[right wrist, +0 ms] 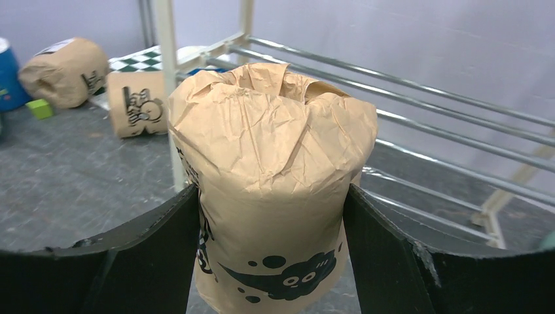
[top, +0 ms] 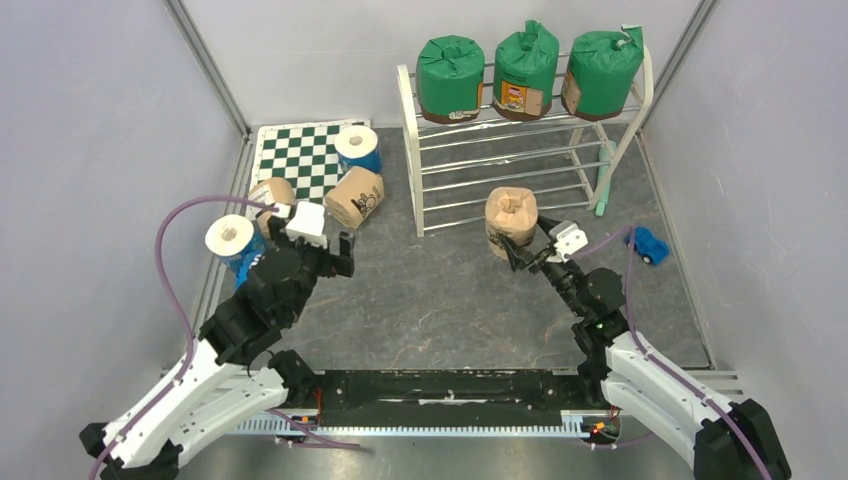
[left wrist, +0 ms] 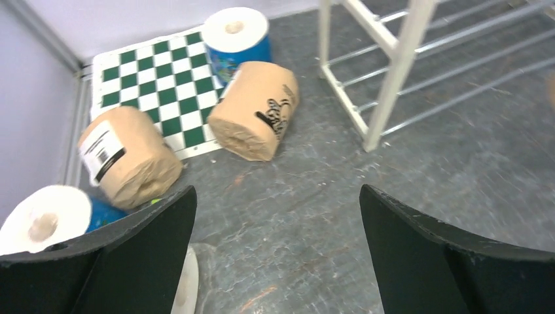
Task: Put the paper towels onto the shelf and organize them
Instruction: Pick up the paper towel from the center of the board, then place the paper towel on the shelf.
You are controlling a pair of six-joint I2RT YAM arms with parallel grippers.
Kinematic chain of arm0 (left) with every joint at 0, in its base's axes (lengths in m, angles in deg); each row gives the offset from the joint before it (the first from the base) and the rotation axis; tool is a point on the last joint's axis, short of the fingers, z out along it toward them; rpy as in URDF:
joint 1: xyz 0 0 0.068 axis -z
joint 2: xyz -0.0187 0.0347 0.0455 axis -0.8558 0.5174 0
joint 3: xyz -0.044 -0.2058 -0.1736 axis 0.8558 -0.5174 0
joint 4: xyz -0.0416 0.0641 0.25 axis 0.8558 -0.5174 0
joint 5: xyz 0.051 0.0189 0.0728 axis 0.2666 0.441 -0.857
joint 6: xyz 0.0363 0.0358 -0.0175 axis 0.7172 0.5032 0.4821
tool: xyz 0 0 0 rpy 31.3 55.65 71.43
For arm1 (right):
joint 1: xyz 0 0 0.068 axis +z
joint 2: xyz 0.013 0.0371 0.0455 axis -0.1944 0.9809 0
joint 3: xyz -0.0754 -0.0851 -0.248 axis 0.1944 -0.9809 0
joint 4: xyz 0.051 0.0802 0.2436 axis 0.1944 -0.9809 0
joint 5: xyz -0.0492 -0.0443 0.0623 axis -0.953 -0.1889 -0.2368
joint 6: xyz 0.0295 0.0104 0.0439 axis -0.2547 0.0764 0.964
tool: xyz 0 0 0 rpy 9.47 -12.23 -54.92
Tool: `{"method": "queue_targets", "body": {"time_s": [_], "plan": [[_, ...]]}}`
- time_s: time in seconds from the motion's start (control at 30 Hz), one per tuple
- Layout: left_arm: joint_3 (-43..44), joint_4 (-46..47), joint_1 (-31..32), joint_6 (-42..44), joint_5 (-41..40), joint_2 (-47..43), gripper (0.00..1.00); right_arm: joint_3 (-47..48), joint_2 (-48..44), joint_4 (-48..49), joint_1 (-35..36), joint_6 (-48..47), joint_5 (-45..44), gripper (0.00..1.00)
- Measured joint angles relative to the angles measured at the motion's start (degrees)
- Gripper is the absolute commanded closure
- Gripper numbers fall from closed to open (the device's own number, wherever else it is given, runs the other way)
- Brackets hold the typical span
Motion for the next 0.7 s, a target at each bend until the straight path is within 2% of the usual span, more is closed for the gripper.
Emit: {"method": "queue_targets", "body": {"time_s": [0.13, 0.27, 0.7], "plan": [[-4.61, 1.92, -0.28, -1.01, -6.58, -5.46, 0.0, 1.4, 0.33, 0.94, -3.3, -0.48, -0.79, 0.73], [-5.57, 3.85, -0.35, -1.03, -10.43, -7.19, 0.0, 3.72, 2.23, 4.22, -7.21, -0.66, -1.03, 0.73], [-5.81, 4.39, -1.97, -1.05, -11.26, -4.48, 0.0, 9.64, 14.01, 12.57, -18.56, -0.68, 0.59, 0.74]]}}
